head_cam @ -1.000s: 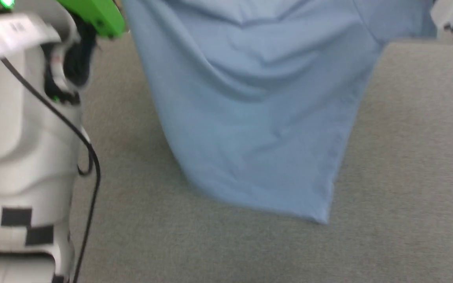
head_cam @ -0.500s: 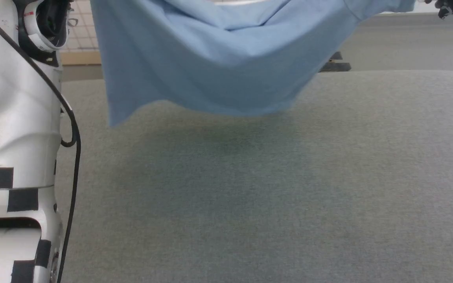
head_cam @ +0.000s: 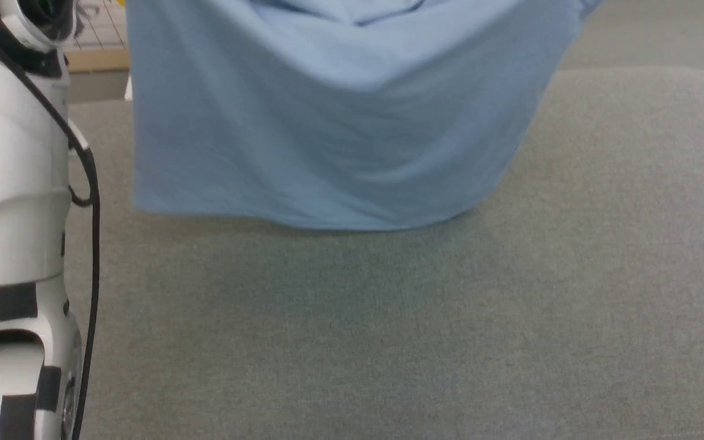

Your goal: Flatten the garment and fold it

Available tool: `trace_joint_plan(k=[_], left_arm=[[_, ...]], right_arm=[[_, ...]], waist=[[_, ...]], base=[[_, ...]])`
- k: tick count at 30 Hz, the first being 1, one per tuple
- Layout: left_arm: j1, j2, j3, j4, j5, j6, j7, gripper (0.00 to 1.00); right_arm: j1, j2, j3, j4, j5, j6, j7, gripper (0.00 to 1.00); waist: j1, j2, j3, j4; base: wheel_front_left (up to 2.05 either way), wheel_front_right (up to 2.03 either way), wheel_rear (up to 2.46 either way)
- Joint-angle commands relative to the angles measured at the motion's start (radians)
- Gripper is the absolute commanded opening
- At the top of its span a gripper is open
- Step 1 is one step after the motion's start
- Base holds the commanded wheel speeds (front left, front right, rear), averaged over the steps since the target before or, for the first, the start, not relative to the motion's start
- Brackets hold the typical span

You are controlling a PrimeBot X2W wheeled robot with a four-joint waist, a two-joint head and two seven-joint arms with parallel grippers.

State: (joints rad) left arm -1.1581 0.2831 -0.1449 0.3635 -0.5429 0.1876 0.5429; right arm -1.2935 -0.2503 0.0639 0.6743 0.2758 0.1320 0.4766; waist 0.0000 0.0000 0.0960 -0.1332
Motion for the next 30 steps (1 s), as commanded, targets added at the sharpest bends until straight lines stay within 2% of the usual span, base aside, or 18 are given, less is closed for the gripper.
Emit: trace_joint_plan(k=[1,4,7,15,18,23,28,30], left_arm=[[-0.041,-0.002,-0.003,-0.016,0.009,0.008,-0.019,0.0],[-0.096,-0.016,0.002,-0.035,0.032,0.019,-0.102,0.0],[-0.117,-0.037,0.022,-0.016,0.044,0.03,-0.22,0.0],[-0.219,-0.104,0.047,0.051,0.038,-0.007,-0.486,0.0],[-0.239,-0.12,0.053,0.085,0.031,-0.033,-0.571,0.0],[-0.269,-0.144,0.049,0.113,0.004,-0.1,-0.649,0.0],[-0.242,-0.151,0.033,0.149,-0.023,-0.172,-0.68,0.0],[-0.228,-0.151,0.032,0.163,-0.035,-0.188,-0.677,0.0]], right_arm=[[-0.026,-0.008,-0.002,-0.011,0.011,-0.001,-0.007,0.0],[-0.064,-0.02,-0.008,-0.019,0.0,-0.001,-0.053,0.0],[-0.088,-0.016,-0.009,0.007,-0.055,-0.001,-0.159,0.0],[-0.215,-0.007,-0.008,0.096,-0.249,-0.001,-0.443,0.0],[-0.237,-0.024,-0.012,0.132,-0.32,-0.001,-0.526,0.0],[-0.28,-0.08,-0.003,0.156,-0.394,-0.001,-0.588,0.0],[-0.297,-0.132,0.048,0.188,-0.416,-0.001,-0.653,0.0],[-0.293,-0.143,0.071,0.201,-0.406,-0.001,-0.671,0.0]], waist=[[0.0,0.0,0.1,-0.021],[0.0,0.0,0.175,-0.027],[0.0,0.0,0.186,-0.031],[0.0,0.0,0.25,0.002],[0.0,0.0,0.276,0.029],[0.0,0.0,0.385,0.077],[0.0,0.0,0.493,0.11],[0.0,0.0,0.512,0.116]], base=[[0.0,0.0,0.0],[0.0,0.0,0.0],[0.0,0.0,0.0],[0.0,0.0,0.0],[0.0,0.0,0.0],[0.0,0.0,0.0],[0.0,0.0,0.0],[0.0,0.0,0.0]])
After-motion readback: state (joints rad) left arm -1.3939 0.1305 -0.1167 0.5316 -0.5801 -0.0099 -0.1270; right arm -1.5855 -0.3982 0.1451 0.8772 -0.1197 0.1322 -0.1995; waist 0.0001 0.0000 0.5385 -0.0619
